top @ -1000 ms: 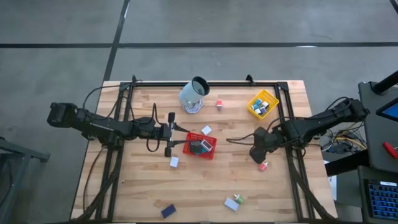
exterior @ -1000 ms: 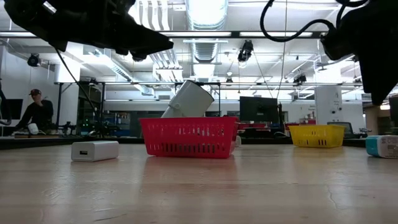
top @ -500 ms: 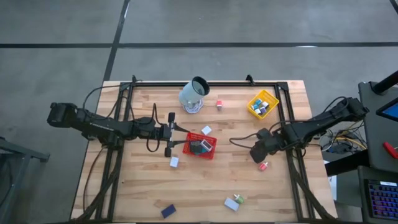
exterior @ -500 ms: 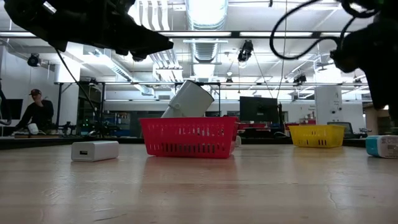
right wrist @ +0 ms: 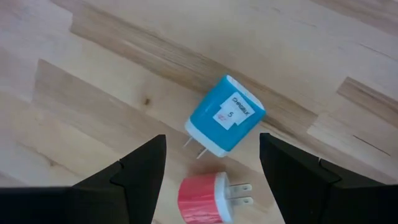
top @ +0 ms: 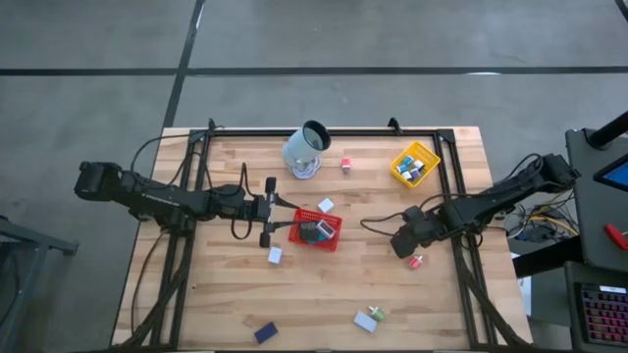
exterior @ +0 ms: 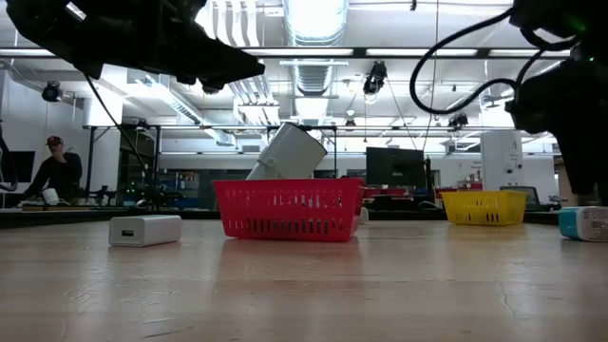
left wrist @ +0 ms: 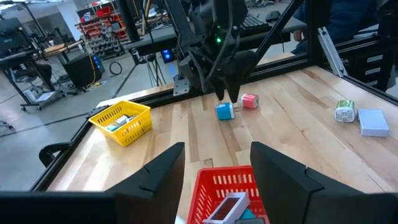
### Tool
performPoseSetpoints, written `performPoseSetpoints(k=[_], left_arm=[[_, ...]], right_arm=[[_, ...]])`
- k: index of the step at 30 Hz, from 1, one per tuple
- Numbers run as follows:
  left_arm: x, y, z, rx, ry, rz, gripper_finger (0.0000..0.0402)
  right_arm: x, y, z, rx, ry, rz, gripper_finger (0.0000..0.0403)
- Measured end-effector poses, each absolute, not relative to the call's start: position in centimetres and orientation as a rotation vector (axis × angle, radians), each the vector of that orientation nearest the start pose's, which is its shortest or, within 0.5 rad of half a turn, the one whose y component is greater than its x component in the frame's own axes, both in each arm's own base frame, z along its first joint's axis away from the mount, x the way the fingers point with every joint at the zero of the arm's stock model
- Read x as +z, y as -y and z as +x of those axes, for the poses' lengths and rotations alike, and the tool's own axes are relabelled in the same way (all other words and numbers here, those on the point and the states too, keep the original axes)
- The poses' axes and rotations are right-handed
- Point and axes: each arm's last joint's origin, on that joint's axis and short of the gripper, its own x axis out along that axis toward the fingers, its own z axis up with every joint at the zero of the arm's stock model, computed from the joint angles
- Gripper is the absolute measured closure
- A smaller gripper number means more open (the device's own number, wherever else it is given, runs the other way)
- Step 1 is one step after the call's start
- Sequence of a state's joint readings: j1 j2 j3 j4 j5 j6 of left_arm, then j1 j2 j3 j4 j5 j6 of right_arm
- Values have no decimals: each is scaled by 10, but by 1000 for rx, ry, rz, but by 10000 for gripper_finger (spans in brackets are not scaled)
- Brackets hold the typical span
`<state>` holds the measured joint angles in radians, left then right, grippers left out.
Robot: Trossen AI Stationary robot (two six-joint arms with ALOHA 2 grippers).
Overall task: Pick & Place Office items
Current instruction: Put the blue charger adapter into the yellow basket
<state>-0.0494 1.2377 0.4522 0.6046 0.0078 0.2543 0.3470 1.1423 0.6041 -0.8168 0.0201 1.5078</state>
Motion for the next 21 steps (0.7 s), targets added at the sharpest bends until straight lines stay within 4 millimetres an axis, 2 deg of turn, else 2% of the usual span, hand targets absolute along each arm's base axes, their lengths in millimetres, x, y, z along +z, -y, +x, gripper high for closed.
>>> performPoseSetpoints(k=[16, 21], left_arm=[[204, 12, 244, -85, -179, 262, 215], [204, 13, 244, -90, -180, 265, 215]], right_arm=[[146, -65, 181, -810, -1303, 980, 154], [142, -66, 184, -812, -1291, 977, 154]])
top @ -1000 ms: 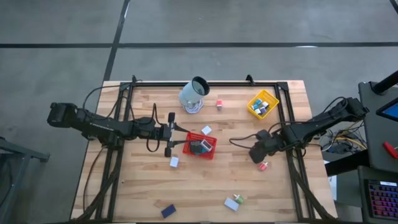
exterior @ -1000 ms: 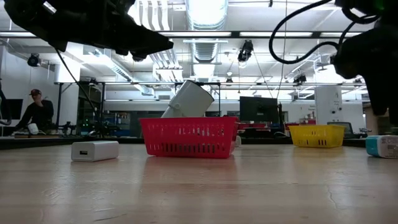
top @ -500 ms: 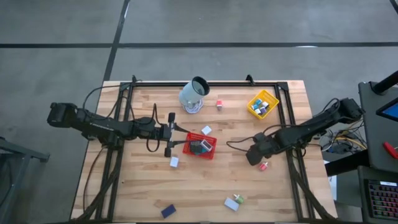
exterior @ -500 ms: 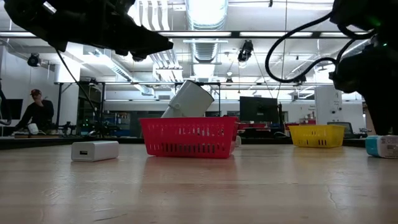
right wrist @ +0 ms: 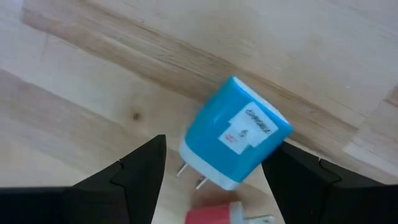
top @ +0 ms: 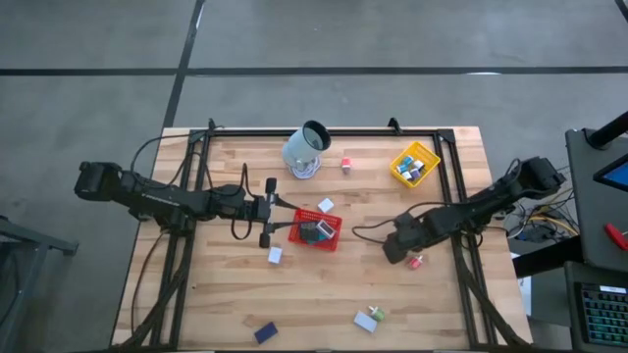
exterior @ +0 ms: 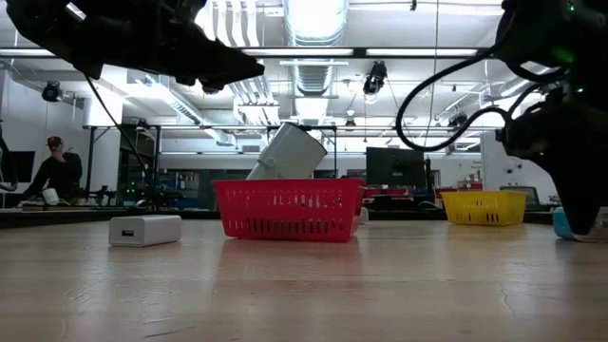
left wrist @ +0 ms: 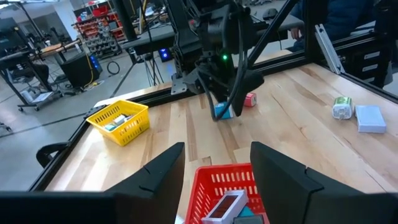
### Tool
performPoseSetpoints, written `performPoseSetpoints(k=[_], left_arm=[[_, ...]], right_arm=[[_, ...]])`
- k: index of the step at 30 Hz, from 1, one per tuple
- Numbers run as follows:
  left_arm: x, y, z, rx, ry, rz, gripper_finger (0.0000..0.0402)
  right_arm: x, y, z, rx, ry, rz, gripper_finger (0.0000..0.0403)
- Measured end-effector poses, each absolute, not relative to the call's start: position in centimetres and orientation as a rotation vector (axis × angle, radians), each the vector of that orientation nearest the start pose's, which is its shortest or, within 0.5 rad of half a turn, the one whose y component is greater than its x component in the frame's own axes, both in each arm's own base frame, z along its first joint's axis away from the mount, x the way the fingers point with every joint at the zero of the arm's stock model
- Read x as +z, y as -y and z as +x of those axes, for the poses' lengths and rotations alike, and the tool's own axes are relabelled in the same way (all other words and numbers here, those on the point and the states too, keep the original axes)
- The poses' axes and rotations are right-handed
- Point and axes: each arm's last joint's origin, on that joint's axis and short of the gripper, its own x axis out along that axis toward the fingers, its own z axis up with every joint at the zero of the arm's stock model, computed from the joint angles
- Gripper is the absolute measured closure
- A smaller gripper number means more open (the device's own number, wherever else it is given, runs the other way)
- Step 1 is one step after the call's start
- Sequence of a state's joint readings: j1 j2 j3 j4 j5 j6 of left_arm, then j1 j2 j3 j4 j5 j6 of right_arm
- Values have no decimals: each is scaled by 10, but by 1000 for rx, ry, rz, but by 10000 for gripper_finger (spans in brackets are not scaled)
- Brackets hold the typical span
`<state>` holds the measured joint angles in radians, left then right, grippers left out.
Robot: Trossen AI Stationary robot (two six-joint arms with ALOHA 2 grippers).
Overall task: Pick & Place Office items
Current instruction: Put the blue charger adapter into the yellow basket
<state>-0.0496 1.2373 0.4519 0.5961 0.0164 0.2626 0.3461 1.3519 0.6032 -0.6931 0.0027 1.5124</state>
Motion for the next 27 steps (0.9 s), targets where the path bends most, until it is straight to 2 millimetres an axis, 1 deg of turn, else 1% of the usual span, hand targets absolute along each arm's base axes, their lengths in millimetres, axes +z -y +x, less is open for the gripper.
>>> performPoseSetpoints(k=[11, 14, 20, 27], left_arm=[[204, 13, 244, -93, -178, 272, 215], [204, 13, 244, -94, -179, 272, 215], [204, 13, 244, -93, -179, 271, 215], [204, 13, 244, -93, -179, 272, 215]], right_arm=[[143, -64, 186, -838, -1231, 979, 154], [143, -64, 187, -845, -1226, 984, 160], [142, -63, 186, -856, -1205, 965, 191], [140, -63, 184, -835, -1218, 922, 249]])
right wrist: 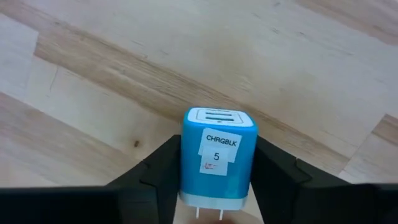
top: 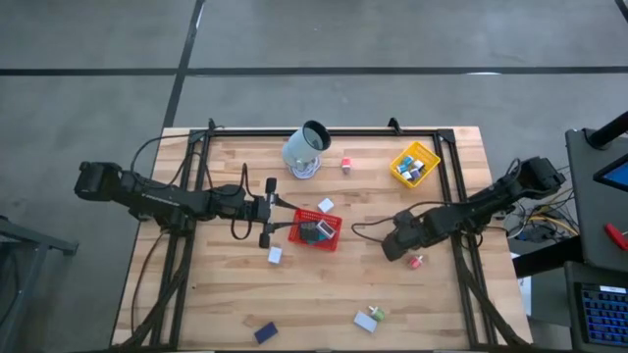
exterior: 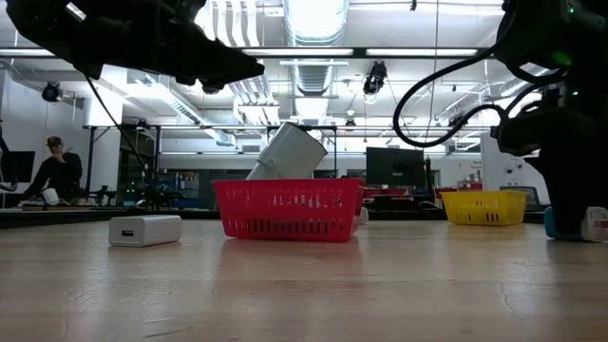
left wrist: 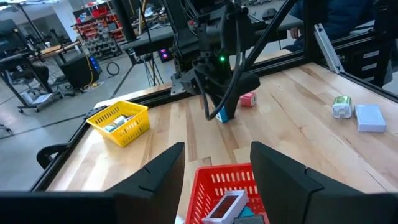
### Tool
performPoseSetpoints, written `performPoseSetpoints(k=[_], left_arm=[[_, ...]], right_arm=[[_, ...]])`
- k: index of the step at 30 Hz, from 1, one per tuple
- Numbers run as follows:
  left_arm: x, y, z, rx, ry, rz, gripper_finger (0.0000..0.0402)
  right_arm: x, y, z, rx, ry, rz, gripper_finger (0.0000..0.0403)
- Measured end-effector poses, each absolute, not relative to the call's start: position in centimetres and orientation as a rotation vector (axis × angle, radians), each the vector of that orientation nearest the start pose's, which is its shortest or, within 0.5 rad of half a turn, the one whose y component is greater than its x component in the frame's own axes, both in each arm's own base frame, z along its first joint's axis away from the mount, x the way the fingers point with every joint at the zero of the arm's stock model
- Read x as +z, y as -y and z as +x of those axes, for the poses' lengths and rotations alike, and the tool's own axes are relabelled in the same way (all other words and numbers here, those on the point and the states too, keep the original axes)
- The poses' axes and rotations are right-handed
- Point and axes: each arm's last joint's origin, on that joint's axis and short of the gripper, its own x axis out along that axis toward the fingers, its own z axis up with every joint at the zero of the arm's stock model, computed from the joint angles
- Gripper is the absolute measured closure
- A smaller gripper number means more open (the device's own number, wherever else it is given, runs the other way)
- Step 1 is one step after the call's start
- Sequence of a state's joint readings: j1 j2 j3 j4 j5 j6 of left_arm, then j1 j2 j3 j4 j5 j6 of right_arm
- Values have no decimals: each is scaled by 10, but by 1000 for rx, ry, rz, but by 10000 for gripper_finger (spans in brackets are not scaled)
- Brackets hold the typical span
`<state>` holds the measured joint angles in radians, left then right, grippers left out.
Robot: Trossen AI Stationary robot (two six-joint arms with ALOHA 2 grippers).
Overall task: Pick & Place Office items
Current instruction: Put the blue charger adapter into the yellow basket
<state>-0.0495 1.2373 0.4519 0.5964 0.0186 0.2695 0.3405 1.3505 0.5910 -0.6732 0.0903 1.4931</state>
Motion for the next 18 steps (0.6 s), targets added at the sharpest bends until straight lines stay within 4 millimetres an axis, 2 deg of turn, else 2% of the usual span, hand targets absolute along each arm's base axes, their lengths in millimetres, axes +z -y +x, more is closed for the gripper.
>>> performPoseSetpoints(k=[2, 18], left_arm=[[204, 13, 244, -93, -179, 272, 215], [200, 12, 242, -93, -179, 272, 215]], right_arm=[[140, -62, 184, -824, -1222, 909, 259], [140, -62, 184, -744, -1251, 795, 259]])
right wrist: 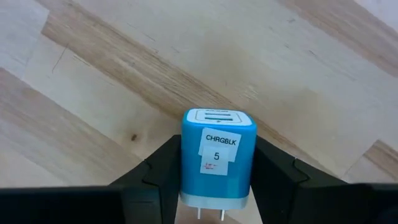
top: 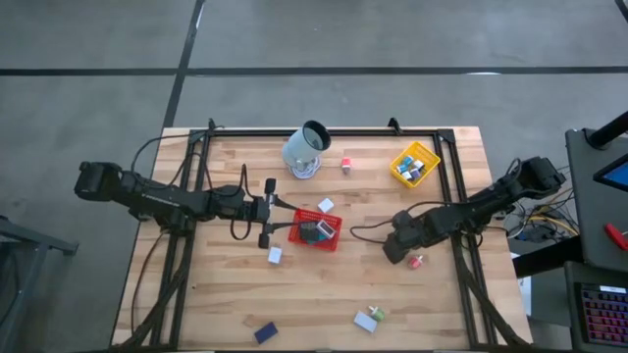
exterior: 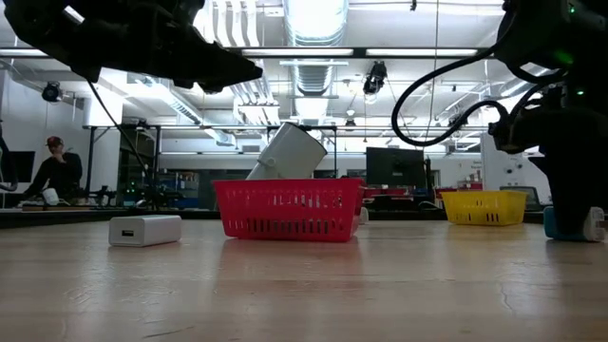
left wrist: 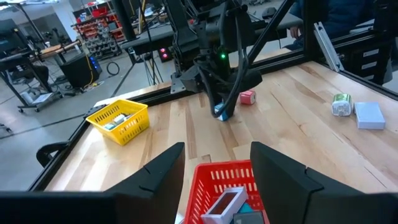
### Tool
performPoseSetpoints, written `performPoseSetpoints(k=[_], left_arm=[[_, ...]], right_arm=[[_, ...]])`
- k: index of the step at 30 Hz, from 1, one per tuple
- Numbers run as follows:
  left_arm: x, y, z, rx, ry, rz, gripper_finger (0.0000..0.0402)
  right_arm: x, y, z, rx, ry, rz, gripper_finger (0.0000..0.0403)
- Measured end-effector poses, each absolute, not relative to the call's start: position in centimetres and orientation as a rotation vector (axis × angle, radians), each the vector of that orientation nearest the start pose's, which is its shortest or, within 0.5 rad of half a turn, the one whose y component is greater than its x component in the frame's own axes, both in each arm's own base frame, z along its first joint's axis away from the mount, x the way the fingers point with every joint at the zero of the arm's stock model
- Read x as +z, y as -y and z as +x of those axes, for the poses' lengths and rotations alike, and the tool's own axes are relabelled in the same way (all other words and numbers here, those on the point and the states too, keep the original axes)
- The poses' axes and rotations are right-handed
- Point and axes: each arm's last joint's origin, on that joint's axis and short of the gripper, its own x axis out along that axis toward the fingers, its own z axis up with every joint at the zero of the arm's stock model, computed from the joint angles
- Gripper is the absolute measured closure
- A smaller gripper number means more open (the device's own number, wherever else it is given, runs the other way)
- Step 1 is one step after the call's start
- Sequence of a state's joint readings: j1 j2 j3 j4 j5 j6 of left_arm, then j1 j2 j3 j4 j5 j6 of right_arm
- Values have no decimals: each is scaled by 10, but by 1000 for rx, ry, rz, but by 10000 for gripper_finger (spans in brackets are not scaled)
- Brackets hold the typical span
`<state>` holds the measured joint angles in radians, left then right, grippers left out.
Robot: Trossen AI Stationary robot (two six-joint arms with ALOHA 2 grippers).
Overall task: Pick & Place Office items
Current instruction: Put the blue charger adapter into the yellow basket
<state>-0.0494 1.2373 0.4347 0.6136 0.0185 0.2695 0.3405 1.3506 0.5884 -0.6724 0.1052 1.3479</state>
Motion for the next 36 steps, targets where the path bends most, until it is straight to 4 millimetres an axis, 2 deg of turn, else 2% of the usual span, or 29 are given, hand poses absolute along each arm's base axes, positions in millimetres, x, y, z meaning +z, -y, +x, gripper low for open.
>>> performPoseSetpoints(k=[13, 36], left_arm=[[200, 12, 242, -93, -178, 271, 215], [200, 12, 242, -92, -179, 263, 215]], right_arm=[[139, -62, 185, -702, -1226, 672, 259], [145, -72, 202, -595, -883, 418, 259]])
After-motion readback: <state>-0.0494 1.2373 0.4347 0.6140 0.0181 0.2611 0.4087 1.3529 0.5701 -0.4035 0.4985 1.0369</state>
